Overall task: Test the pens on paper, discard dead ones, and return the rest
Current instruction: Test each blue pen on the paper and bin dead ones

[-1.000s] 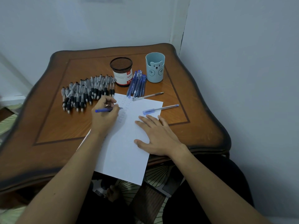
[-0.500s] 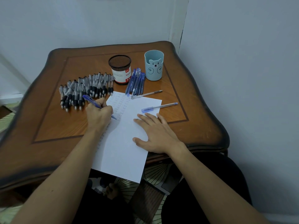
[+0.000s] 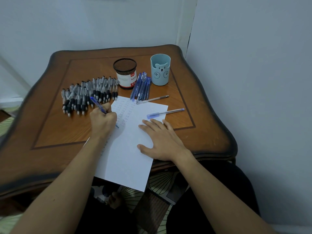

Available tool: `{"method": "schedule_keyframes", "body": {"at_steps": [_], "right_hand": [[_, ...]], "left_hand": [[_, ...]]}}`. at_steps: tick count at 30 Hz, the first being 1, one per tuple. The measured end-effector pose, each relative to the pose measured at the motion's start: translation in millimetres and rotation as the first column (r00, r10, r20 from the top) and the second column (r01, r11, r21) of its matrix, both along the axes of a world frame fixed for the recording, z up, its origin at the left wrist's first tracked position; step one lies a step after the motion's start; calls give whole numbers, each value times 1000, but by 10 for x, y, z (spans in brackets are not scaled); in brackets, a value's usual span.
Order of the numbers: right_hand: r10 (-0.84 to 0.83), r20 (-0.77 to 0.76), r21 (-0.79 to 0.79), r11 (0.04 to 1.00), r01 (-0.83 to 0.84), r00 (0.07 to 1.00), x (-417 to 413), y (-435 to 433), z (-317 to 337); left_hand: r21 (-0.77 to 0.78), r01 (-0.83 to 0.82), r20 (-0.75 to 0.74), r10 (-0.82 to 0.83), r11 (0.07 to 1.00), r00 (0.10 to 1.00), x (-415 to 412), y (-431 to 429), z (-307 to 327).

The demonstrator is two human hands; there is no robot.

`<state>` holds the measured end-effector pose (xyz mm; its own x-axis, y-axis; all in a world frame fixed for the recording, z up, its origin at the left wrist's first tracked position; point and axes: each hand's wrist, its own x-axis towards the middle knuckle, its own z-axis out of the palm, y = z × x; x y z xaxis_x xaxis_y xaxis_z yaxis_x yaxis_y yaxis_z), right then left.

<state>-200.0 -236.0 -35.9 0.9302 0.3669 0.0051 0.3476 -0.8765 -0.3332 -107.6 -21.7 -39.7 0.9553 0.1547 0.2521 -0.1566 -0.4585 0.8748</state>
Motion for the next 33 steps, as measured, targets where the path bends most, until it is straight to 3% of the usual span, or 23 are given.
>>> {"method": "schedule_keyframes", "body": {"at_steps": [33], "right_hand": [[9,7,-13,1000,-9,1000,24,0,-24]], "left_hand": [[18,128,39,-128,992,991,-9,-19,-22]]}}
